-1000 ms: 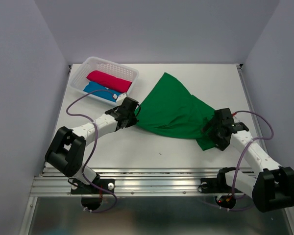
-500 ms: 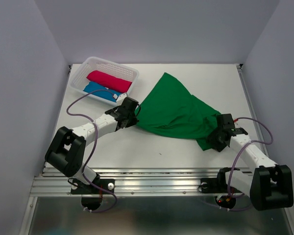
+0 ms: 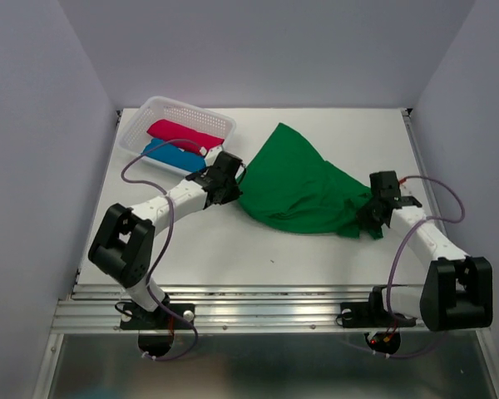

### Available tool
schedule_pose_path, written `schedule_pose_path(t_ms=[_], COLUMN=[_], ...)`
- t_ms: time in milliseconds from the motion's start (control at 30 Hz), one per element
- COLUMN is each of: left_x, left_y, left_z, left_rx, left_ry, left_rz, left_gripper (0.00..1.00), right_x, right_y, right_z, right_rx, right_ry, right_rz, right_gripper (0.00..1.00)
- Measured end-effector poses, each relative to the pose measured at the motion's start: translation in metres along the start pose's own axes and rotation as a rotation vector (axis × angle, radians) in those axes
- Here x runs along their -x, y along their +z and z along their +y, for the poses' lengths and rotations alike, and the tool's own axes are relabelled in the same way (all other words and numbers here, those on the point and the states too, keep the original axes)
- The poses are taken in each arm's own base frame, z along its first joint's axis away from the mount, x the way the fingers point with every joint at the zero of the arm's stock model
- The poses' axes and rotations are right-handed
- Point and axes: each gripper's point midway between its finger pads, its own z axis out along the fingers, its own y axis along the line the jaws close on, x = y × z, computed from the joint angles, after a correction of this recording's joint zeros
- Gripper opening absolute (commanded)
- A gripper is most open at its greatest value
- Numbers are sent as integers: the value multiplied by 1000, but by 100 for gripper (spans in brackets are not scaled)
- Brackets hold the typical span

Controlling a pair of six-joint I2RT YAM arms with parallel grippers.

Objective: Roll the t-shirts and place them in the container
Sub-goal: Flatten out the T-shirt at the center of the board.

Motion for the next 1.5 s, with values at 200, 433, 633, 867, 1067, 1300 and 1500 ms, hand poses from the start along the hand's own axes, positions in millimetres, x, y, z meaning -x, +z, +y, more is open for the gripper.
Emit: schedule_pose_path(t_ms=[200, 433, 633, 867, 1067, 1300, 1500], left_x=[78, 212, 235, 103, -19, -26, -16], left_y=[4, -61, -98, -49, -2, -4, -6], left_z=[-83, -145, -119, -42, 25, 13, 18], left_rx=[-119, -318, -350, -262, -111, -145, -119], left_ry=[-29, -106, -123, -114, -97, -65, -69], left_rz=[-76, -297, -370, -143, 123, 110, 65], left_gripper=[0, 0, 0, 0, 0, 0, 0], right_x=[144, 284, 247, 81, -17, 13, 12], right_y=[-38, -184, -255, -155, -97, -101, -71], right_z=[105, 204, 162, 59, -15, 5, -4], right_rx=[154, 486, 584, 510, 318, 292, 158], right_ry=[33, 63, 50, 80, 168, 145, 117], right_rz=[-198, -548, -618, -278, -23, -49, 5], right_gripper=[1, 1, 1, 50, 67, 62, 60])
